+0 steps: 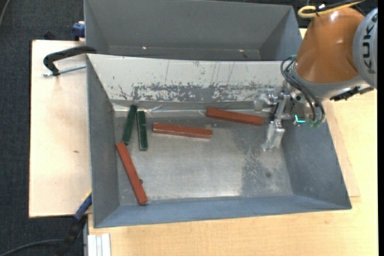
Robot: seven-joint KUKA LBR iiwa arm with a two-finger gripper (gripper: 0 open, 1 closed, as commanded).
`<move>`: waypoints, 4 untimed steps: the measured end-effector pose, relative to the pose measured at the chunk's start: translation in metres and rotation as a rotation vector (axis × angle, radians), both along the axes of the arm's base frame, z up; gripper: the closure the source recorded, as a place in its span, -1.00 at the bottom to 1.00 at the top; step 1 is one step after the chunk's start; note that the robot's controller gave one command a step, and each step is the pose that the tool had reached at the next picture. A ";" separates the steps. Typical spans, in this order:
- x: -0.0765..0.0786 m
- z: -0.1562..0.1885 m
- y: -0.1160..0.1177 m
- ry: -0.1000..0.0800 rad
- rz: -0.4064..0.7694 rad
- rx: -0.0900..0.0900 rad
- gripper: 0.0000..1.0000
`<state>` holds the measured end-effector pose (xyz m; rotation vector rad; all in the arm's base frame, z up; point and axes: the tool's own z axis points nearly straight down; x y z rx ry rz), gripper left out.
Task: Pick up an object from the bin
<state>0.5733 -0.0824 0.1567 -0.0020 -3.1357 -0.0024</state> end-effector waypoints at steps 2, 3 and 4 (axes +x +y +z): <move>0.029 -0.082 0.010 -0.017 -0.155 -0.001 1.00; 0.007 0.127 0.011 -0.022 0.154 -0.003 1.00; -0.031 0.026 0.032 -0.004 0.451 0.002 1.00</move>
Offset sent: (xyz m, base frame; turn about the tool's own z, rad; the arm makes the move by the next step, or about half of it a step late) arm 0.0251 0.0095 -0.0867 0.1558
